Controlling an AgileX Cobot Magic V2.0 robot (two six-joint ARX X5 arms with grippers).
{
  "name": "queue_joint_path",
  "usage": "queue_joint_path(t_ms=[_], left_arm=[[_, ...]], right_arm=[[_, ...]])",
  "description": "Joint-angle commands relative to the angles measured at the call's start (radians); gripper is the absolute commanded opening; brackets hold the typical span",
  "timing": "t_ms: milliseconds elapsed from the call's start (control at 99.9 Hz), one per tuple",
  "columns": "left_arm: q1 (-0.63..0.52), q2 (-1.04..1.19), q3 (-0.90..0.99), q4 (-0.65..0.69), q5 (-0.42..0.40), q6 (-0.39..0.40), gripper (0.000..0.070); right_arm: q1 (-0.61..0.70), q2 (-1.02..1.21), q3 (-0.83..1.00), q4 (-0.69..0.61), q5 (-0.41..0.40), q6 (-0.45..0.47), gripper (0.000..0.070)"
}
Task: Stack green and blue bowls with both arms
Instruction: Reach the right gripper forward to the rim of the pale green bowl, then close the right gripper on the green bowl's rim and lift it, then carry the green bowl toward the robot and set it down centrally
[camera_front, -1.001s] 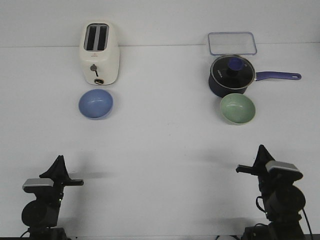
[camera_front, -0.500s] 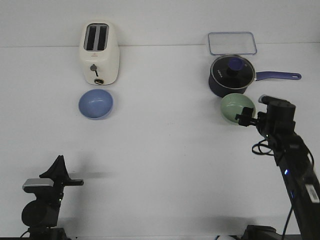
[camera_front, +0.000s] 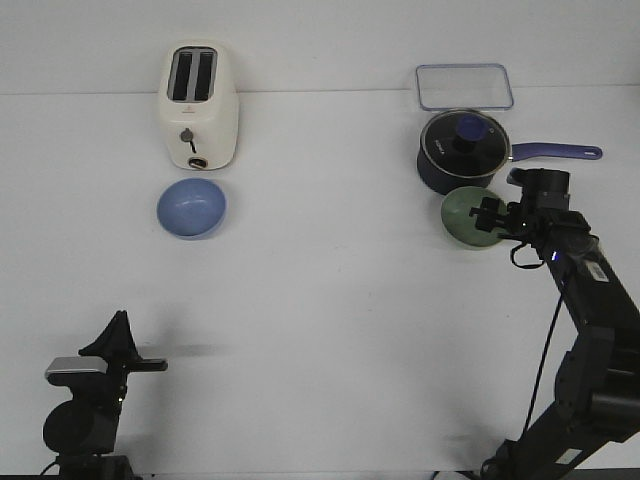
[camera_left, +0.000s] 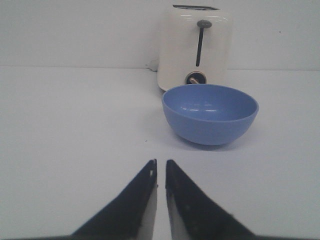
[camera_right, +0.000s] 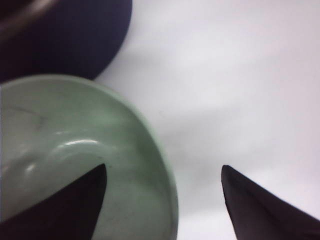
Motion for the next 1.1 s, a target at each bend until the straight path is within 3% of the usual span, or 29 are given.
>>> queue_joint_path(t_ms=[0,150,300,591,671,941,1091], left_arm=[[0.0,-0.002,-0.019,0.011,0.003,0.001,0.0015],[0.0,-0.002,-0.019,0.011,0.003,0.001,0.0015],[0.0,-0.002,-0.019,0.011,0.003,0.001,0.0014],[0.0,-0.002,-0.019,0.011,0.003,0.001,0.0015],[0.0,-0.002,-0.019,0.011,0.003,0.001,0.0014],[0.0,-0.002,-0.019,0.012,0.003,-0.005,0.0014],[0.0,-0.002,-0.018,0.013,0.003,-0.104,0.0014]], right_arm=[[-0.003,0.035,0.029,0.011,-0.004,-0.017,0.032],[-0.005,0.042,0.03,0.013,-0.005,-0.021,0.0],[-0.005,0.017,0.057,-0.048,-0.034,-0.044,0.0],[0.006,-0.22,0.058,-0.163,-0.236,-0.035,0.0],[0.032,-0.288,0.056,-0.214,-0.261,-0.036,0.0],[0.251,-0.522,-0.142,-0.247,-0.275,-0.024,0.0],[0.415,-0.592,-0.268,-0.212,-0.272,0.035,0.0]])
